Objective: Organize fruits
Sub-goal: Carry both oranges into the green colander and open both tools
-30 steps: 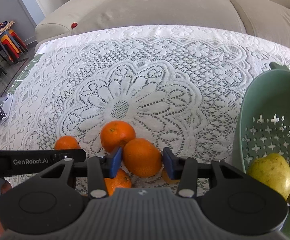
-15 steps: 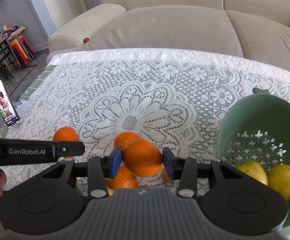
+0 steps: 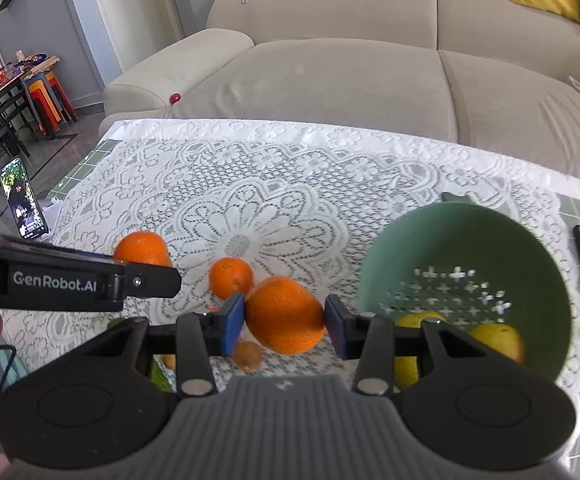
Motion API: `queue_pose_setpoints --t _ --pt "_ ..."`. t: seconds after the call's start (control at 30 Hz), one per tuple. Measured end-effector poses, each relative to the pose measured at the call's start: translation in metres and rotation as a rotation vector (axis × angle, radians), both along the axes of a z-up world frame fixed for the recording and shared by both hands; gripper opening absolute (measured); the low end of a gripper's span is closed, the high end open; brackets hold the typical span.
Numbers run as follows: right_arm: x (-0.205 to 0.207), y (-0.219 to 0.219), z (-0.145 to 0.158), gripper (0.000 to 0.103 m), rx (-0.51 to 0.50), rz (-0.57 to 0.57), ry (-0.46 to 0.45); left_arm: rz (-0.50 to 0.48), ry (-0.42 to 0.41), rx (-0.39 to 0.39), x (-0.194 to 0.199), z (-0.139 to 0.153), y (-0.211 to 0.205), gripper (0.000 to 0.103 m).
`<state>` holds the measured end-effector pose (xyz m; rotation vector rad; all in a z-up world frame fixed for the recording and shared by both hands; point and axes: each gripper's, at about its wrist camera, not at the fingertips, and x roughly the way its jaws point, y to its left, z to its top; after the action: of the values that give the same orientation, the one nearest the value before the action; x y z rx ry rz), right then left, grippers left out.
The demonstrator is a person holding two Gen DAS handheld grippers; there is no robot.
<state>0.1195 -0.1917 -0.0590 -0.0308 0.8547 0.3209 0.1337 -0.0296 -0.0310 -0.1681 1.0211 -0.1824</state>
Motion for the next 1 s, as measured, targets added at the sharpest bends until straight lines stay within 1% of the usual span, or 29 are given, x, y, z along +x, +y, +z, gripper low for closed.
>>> queue_pose_setpoints --t 0.23,0.4,0.7,1.0 --pt "-0.012 -0.029 0.010 0.041 -0.041 -0.002 -0.022 -0.079 -0.017 0.014 -0.004 0.012 -0.037 0.047" --pt "-0.015 -0.046 0.013 0.041 -0.082 -0.003 -0.025 -0.136 -0.019 0.010 -0.003 0.014 -0.064 0.047" --pt "-0.012 -0.068 0.009 0.041 -0.164 0.011 -0.011 -0.213 0.005 0.016 0.007 0.007 -0.100 0.047" --pt "-0.001 -0.083 -0.004 0.041 -0.217 0.007 0.033 -0.285 0.036 0.025 0.021 -0.008 -0.131 0.047"
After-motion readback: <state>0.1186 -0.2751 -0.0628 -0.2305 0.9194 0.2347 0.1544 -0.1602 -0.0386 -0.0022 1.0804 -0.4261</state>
